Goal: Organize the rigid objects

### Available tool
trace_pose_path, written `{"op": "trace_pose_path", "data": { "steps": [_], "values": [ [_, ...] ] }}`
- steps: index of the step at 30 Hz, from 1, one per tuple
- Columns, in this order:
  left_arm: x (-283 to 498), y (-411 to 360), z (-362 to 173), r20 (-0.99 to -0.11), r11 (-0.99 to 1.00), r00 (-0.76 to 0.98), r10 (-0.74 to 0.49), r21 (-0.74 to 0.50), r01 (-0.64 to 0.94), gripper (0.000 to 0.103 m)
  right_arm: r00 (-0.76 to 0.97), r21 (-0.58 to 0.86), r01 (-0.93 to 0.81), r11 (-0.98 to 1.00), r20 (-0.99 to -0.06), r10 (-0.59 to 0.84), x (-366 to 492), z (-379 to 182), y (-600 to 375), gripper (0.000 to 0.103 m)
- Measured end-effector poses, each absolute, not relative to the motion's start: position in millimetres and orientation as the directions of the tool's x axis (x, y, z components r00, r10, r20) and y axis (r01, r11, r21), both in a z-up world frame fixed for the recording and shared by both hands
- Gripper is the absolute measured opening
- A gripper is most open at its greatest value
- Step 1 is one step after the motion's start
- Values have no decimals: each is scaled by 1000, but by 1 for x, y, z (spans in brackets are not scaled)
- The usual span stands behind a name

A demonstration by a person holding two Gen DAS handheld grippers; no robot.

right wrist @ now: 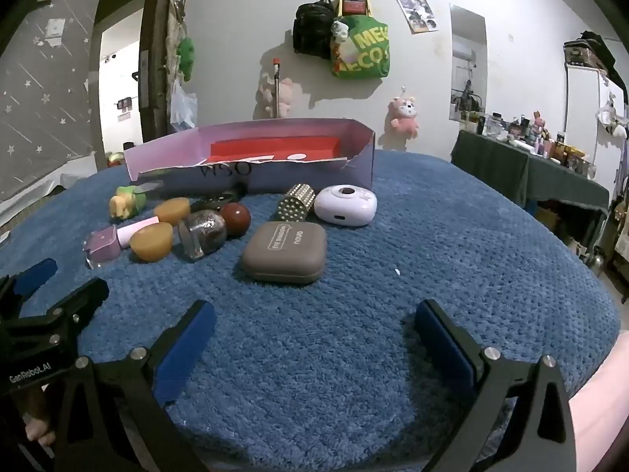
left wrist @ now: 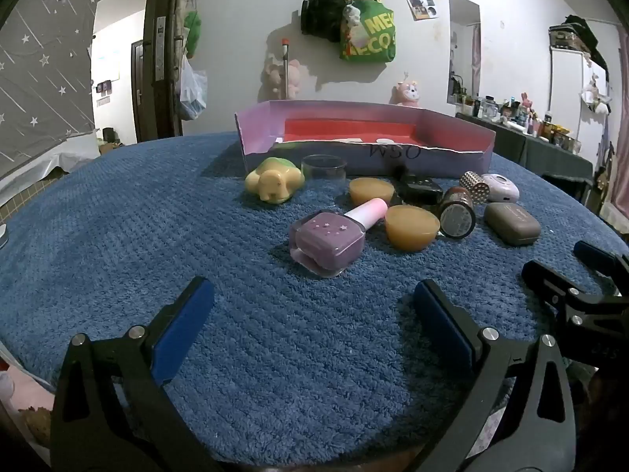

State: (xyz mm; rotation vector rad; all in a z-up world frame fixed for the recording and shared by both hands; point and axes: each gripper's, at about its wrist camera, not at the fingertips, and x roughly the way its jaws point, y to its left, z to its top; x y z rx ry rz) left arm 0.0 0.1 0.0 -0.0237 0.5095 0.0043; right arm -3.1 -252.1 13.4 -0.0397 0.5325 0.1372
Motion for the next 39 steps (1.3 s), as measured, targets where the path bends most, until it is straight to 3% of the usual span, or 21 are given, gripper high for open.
{"op": "trace_pose_path", "data": {
  "steps": [39],
  "values": [
    [0, 0, 0, -490, 1000, 872, -2, -21, -10, 103, 847, -9, -141, 990, -518, 116, -3, 13, -251, 103]
  ]
}}
